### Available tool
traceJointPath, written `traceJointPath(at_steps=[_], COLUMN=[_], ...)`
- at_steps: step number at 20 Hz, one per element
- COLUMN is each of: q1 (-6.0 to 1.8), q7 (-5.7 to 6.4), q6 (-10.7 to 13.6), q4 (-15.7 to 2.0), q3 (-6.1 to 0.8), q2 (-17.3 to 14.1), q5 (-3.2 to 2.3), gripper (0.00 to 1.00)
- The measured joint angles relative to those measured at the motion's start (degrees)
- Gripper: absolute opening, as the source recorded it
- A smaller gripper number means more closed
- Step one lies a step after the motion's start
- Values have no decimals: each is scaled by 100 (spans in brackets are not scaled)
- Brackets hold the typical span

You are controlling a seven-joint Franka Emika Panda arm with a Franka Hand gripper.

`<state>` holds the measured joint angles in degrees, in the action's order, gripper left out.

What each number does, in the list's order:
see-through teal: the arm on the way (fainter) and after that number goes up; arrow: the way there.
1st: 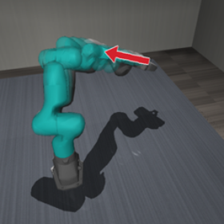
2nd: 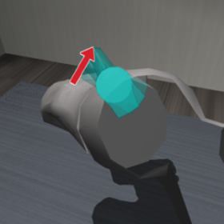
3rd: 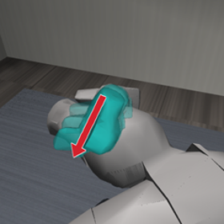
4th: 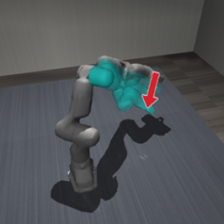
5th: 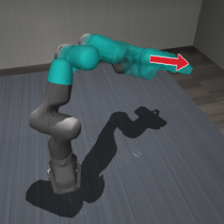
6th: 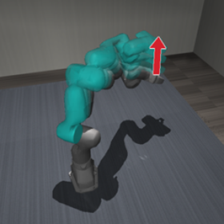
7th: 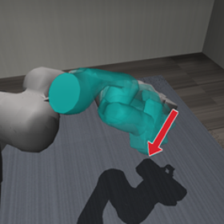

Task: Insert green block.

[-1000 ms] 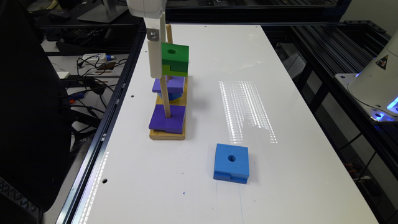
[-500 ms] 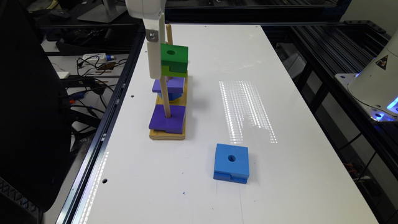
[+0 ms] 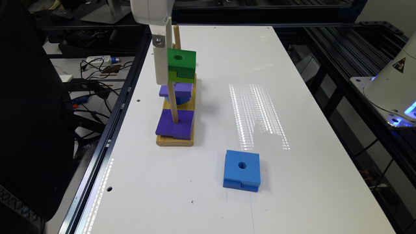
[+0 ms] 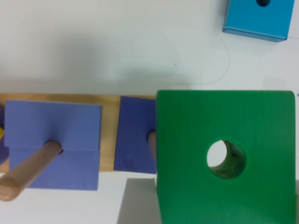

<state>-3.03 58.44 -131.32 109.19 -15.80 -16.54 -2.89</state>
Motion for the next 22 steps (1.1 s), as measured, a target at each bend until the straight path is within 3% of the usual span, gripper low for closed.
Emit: traceJointPath(at_steps=[13, 22], q1=[-7, -52], q7=[-6, -76], q6=[0, -2], q4=[-1, -83], q3=[8, 25], q2=[0, -58], q5=[-2, -3], gripper=[0, 0])
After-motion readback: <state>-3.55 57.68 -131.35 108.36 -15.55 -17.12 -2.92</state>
